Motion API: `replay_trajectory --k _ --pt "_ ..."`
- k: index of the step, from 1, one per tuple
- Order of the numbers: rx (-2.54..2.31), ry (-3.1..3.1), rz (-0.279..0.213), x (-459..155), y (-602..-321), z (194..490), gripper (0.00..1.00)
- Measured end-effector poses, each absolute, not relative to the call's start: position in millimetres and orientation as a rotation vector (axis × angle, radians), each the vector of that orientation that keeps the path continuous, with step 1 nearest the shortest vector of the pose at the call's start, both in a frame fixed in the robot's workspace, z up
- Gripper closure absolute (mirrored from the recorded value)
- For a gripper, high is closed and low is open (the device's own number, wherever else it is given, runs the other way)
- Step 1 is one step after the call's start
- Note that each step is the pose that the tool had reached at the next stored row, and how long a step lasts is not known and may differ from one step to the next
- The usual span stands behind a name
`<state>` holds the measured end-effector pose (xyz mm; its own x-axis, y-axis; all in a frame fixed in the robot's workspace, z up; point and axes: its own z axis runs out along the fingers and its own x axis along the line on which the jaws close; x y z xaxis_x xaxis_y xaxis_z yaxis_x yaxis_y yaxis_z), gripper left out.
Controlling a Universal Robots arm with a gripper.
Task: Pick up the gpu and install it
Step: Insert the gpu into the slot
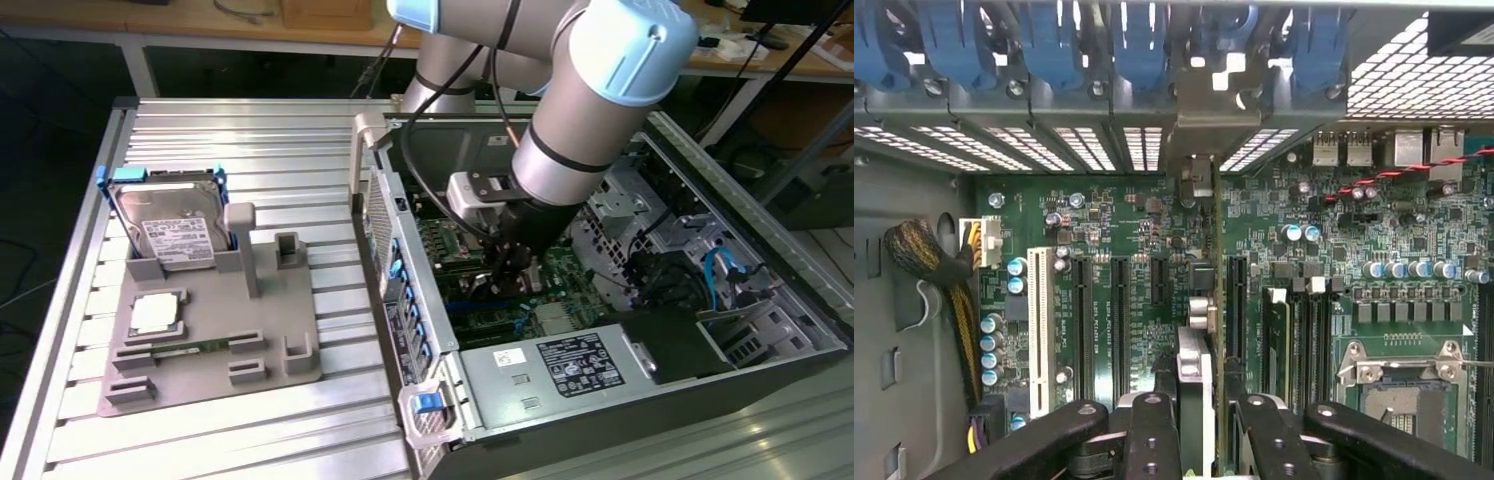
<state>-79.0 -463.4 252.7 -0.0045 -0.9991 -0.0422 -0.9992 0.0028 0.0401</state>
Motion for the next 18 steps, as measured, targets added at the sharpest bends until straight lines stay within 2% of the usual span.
replay_trajectory --k 18 --pt "-2.215 2.223 0.093 -81.5 -463.3 251.9 0.73"
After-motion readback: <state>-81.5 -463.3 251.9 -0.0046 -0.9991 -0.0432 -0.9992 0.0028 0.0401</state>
